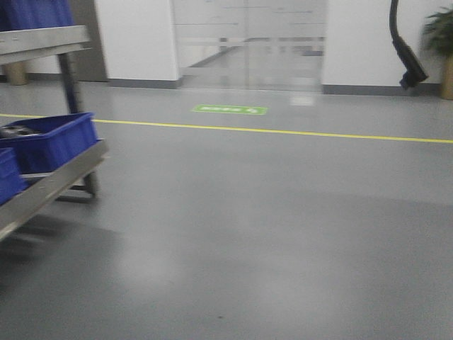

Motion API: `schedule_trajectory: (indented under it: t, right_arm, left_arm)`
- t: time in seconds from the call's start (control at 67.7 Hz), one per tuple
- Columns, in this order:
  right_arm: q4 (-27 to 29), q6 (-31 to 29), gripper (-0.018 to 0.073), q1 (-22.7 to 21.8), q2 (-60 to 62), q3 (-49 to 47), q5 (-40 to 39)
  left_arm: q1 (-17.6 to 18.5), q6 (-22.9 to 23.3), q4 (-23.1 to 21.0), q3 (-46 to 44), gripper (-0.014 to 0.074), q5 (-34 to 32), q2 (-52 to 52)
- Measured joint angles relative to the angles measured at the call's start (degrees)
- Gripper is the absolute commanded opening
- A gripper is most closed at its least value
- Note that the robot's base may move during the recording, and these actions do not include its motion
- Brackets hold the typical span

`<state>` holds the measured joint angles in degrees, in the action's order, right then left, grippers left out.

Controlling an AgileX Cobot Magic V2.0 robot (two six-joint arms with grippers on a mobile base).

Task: Move two blue bins to right shelf middle
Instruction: 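Drive across the floor toward the rack with the red bag, then drive up to the rack, aligning the held bin with the upper shelf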

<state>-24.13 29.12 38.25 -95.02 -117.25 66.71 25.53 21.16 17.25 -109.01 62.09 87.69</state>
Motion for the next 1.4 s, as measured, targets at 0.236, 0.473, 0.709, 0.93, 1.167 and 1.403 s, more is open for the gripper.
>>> schedule_trajectory:
  t: [0.236, 0.473, 0.709, 0.93, 1.167, 1.403]
  right_arm:
    - [0.0, 0.0, -0.0166, 0.0, 0.0, 0.0, 0.0]
    - [0.0, 0.0, -0.0166, 0.0, 0.0, 0.0, 0.0]
    - [0.0, 0.0, -0.0166, 0.0, 0.0, 0.0, 0.0]
    - [0.0, 0.0, -0.0166, 0.0, 0.0, 0.0, 0.0]
    - [0.0, 0.0, -0.0166, 0.0, 0.0, 0.0, 0.0]
    - [0.0, 0.0, -0.0166, 0.0, 0.0, 0.0, 0.0]
  left_arm:
    - [0.0, 0.0, 0.1, 0.0, -0.0111, 0.0, 0.0]
    - [0.0, 0.0, 0.1, 0.0, -0.0111, 0.0, 0.0]
    - [0.0, 0.0, 0.1, 0.0, -0.0111, 0.0, 0.0]
    - [0.0, 0.0, 0.1, 0.0, -0.0111, 0.0, 0.0]
    - [0.0, 0.0, 0.1, 0.0, -0.0111, 0.0, 0.0]
    - [0.0, 0.0, 0.2, 0.0, -0.0111, 0.0, 0.0]
